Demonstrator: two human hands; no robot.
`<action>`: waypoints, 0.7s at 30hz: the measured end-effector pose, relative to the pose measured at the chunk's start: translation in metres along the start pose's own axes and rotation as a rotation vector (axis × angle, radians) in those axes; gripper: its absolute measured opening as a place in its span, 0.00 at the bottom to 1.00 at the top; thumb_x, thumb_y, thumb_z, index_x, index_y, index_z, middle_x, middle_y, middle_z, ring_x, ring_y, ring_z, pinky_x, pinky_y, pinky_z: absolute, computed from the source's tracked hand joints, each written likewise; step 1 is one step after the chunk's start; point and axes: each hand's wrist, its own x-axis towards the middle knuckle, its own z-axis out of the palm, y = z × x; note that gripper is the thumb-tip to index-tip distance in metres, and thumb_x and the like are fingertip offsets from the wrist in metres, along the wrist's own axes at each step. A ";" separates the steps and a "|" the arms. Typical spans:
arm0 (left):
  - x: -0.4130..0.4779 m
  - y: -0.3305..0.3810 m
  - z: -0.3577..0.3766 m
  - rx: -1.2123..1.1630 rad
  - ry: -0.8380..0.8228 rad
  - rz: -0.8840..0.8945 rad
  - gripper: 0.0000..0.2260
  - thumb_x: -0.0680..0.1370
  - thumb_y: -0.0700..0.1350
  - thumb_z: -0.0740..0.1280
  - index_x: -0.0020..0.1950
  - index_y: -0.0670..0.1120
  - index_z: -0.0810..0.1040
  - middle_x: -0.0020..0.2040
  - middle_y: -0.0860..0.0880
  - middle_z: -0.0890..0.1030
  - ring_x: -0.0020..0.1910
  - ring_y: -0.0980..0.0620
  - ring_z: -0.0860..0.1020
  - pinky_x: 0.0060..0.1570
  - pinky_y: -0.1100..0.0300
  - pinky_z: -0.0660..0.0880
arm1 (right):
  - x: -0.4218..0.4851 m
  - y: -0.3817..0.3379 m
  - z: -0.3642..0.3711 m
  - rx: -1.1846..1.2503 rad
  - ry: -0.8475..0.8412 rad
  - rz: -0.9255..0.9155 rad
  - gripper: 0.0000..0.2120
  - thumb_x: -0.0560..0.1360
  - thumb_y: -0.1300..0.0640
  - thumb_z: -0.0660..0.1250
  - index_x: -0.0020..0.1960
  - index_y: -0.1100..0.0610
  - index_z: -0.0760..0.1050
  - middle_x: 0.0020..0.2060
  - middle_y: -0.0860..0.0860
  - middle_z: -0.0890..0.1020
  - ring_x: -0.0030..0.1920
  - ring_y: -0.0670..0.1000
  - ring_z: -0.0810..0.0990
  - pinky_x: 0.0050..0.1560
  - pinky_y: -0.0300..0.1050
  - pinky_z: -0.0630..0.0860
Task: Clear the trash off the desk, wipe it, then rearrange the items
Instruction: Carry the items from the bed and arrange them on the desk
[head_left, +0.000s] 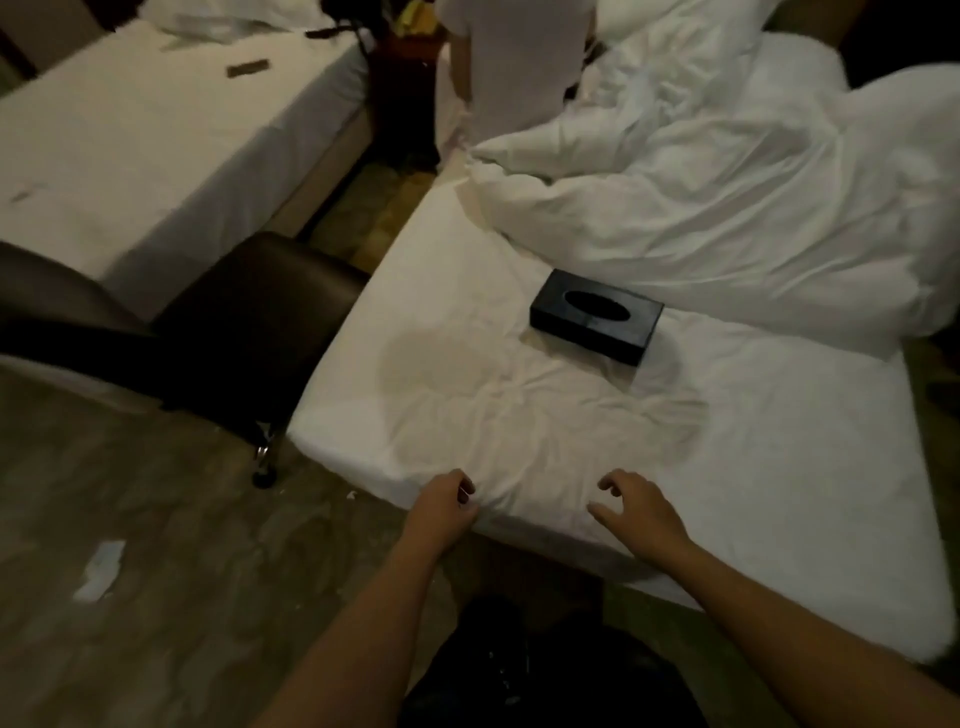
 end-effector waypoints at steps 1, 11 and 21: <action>0.015 0.006 -0.002 0.017 -0.028 0.014 0.08 0.74 0.42 0.69 0.52 0.43 0.75 0.47 0.48 0.75 0.44 0.51 0.74 0.46 0.59 0.73 | 0.010 0.000 -0.006 0.010 0.009 0.020 0.17 0.75 0.46 0.67 0.60 0.53 0.72 0.57 0.52 0.76 0.56 0.52 0.75 0.53 0.46 0.73; 0.144 0.046 0.025 0.036 -0.083 -0.062 0.10 0.75 0.47 0.70 0.50 0.53 0.70 0.48 0.52 0.73 0.44 0.53 0.74 0.48 0.57 0.73 | 0.154 0.029 -0.063 0.059 -0.012 0.082 0.26 0.75 0.48 0.68 0.69 0.53 0.65 0.64 0.52 0.73 0.63 0.53 0.72 0.61 0.48 0.70; 0.251 0.092 0.069 -0.065 -0.057 -0.152 0.12 0.75 0.48 0.70 0.57 0.48 0.73 0.49 0.53 0.73 0.46 0.55 0.74 0.48 0.58 0.73 | 0.325 0.054 -0.098 -0.021 -0.033 -0.015 0.28 0.75 0.55 0.69 0.71 0.58 0.63 0.68 0.56 0.68 0.66 0.57 0.68 0.63 0.52 0.70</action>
